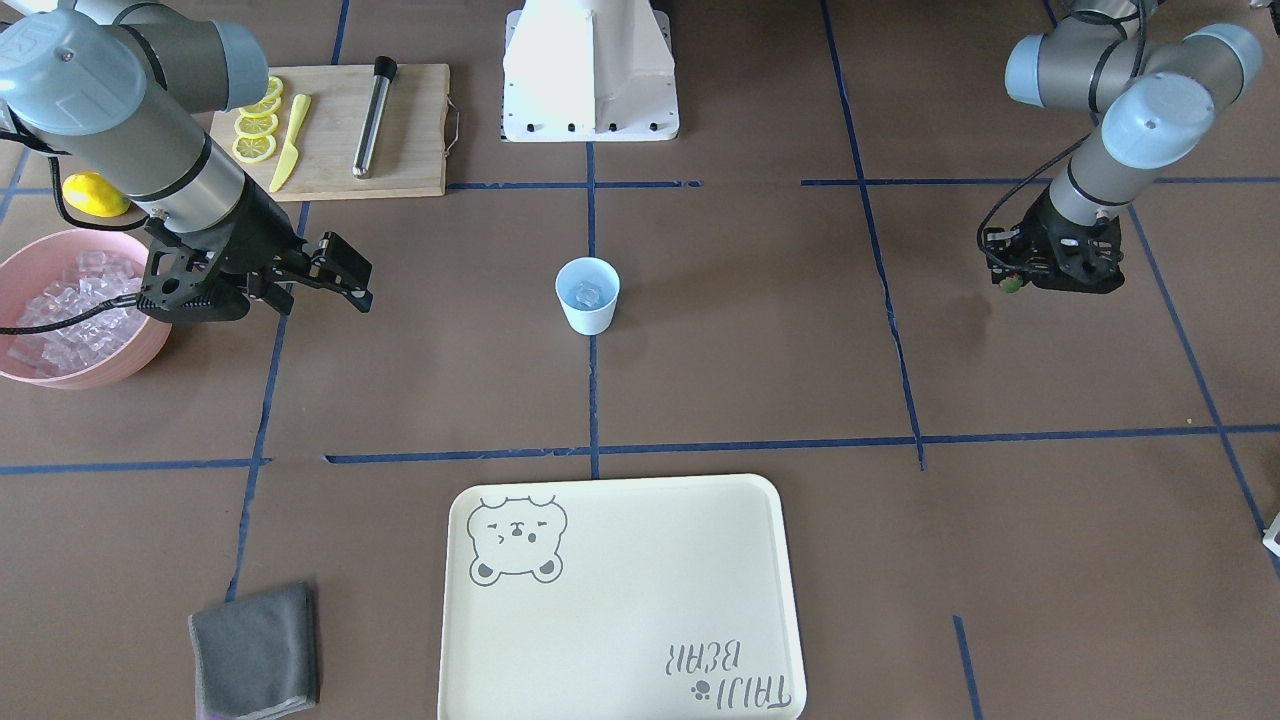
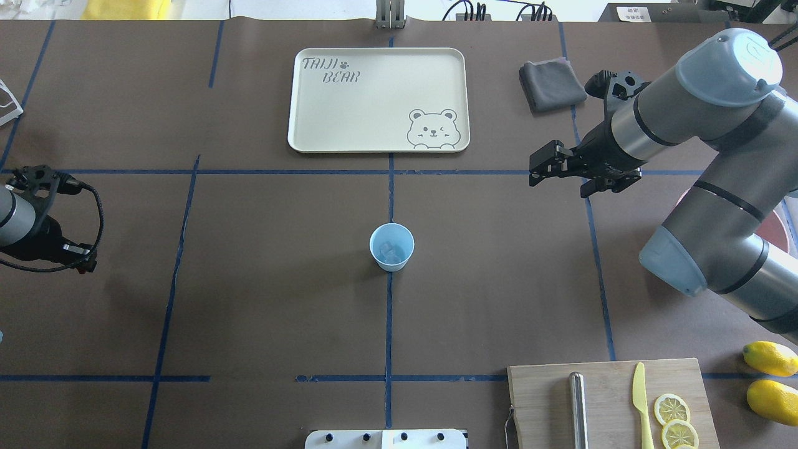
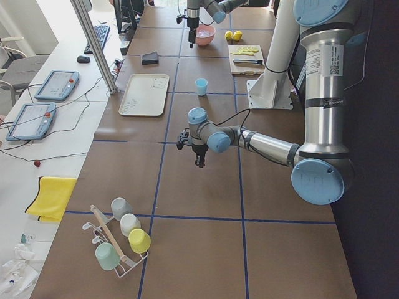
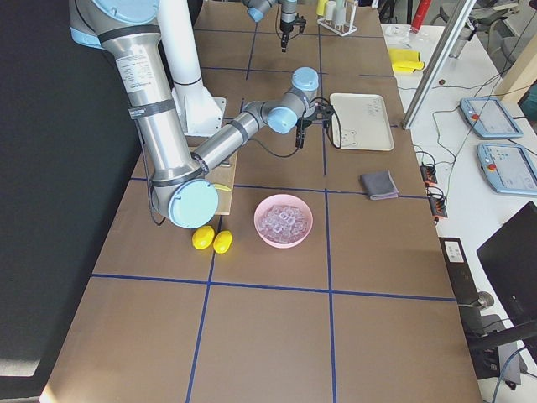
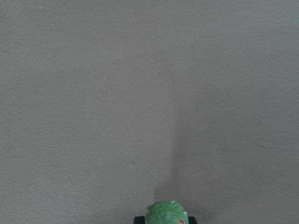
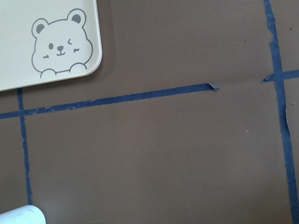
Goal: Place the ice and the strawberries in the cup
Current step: 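Carry the strawberry with the left gripper over the cup and lower it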
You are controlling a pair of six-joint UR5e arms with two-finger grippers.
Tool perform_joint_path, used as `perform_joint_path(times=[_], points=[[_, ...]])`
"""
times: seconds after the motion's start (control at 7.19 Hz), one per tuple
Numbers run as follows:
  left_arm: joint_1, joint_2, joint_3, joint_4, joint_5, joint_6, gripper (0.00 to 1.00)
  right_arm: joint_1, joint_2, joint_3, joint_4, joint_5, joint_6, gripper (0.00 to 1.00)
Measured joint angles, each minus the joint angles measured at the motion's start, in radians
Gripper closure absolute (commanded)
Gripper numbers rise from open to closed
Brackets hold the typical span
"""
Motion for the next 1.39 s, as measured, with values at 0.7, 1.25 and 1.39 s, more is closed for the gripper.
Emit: perform_joint_path(times=[0.7,1.25,1.39], points=[[0.090,-0.305,-0.070,0.031,-0.045,-0.571,1.00,0.054,-0.097,0.030,0.002,-0.001,-0.054,0.01],[0.218,-0.617,0.099,0.035,0.062,-0.749,1.00,0.085,-0.126,0.028,0.002,0.006,-0.128,0.01],[0.232,-0.663,0.135,0.033,0.075,-0.755,1.00,0.086,-0.127,0.029,0.002,0.006,-0.129,0.01]])
